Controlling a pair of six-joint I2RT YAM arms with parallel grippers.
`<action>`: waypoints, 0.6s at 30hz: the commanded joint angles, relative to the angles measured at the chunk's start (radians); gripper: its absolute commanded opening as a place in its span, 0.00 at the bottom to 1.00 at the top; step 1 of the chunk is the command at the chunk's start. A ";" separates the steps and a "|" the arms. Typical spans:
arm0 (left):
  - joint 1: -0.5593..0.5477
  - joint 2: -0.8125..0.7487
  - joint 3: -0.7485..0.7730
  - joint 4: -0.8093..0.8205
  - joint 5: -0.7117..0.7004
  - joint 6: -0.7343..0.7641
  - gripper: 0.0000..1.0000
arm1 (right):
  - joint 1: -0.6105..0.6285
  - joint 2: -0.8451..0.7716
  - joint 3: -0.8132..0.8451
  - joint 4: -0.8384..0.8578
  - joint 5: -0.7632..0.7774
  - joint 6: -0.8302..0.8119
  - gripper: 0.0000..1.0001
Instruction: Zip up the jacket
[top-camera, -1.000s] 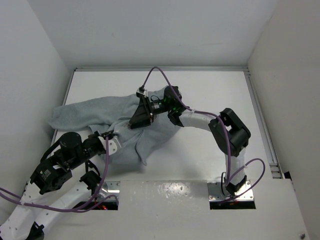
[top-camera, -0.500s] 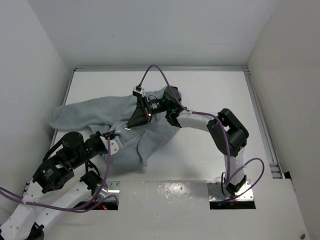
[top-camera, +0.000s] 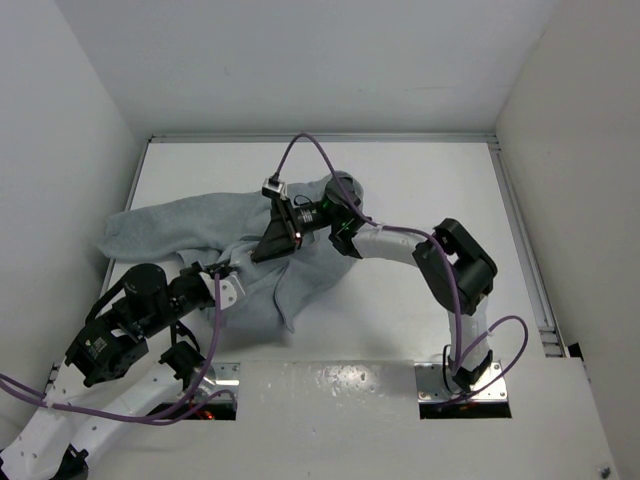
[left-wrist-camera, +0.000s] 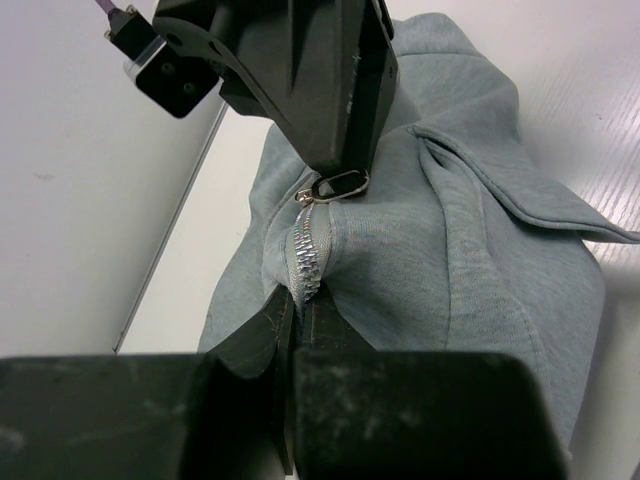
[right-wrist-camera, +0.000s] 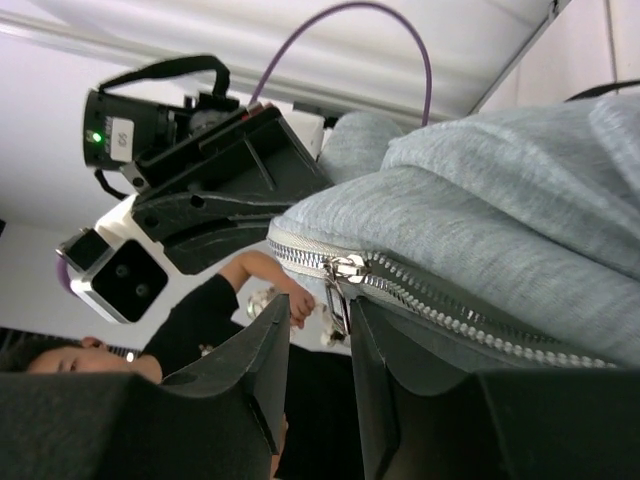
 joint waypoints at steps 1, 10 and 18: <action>0.002 -0.011 0.010 0.102 0.016 0.011 0.00 | 0.029 -0.019 0.049 0.018 -0.031 -0.045 0.30; 0.002 -0.011 0.010 0.102 0.025 0.011 0.00 | 0.047 -0.018 0.049 -0.032 -0.055 -0.087 0.28; 0.002 -0.022 0.010 0.102 0.057 0.011 0.00 | 0.010 -0.007 0.054 -0.092 -0.015 -0.095 0.24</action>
